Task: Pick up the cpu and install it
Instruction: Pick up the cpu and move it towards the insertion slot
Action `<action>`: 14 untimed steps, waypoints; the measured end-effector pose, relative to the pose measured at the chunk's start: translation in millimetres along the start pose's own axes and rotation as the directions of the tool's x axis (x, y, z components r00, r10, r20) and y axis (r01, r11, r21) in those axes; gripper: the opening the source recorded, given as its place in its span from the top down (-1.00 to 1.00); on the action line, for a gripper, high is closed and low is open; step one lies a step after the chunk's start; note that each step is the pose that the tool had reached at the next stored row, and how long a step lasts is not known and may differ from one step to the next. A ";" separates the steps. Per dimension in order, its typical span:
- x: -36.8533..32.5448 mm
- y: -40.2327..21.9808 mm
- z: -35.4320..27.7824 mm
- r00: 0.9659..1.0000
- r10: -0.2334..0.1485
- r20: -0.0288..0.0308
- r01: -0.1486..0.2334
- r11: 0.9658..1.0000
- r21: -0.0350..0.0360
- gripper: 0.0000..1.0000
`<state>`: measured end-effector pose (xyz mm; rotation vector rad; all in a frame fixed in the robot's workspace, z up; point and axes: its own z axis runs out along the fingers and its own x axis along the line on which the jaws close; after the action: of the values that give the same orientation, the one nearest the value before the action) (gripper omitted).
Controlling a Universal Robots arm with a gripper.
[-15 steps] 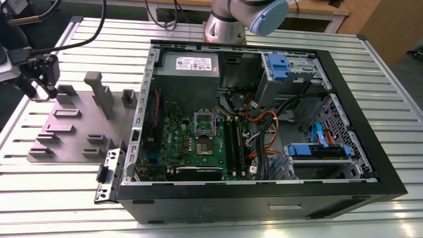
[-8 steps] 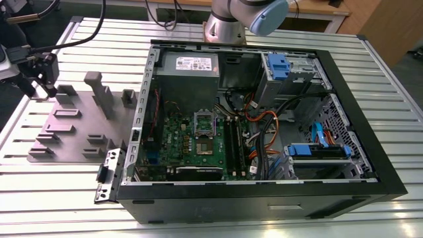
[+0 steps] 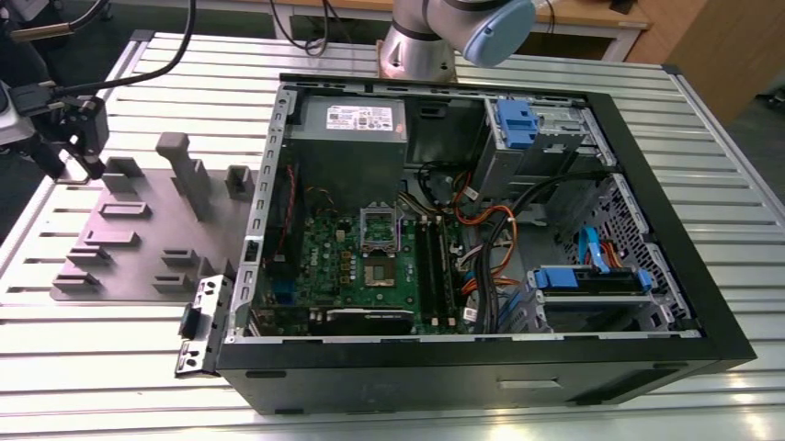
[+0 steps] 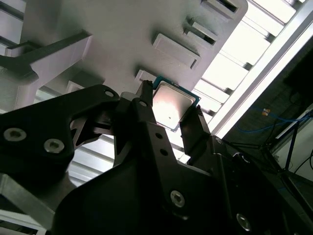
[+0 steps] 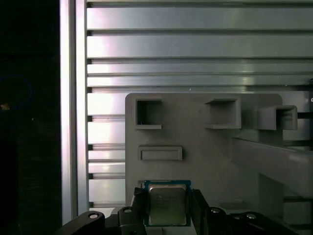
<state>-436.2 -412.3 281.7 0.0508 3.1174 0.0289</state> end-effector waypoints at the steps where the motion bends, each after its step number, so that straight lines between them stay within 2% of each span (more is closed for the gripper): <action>1: 0.0 0.0 -0.2 1.000 0.000 0.000 0.000 1.000 0.000 0.06; 14: -0.2 0.1 -6.1 1.000 0.000 0.000 0.000 1.000 0.000 0.06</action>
<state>-436.2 -412.3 287.9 0.0508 3.1174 0.0289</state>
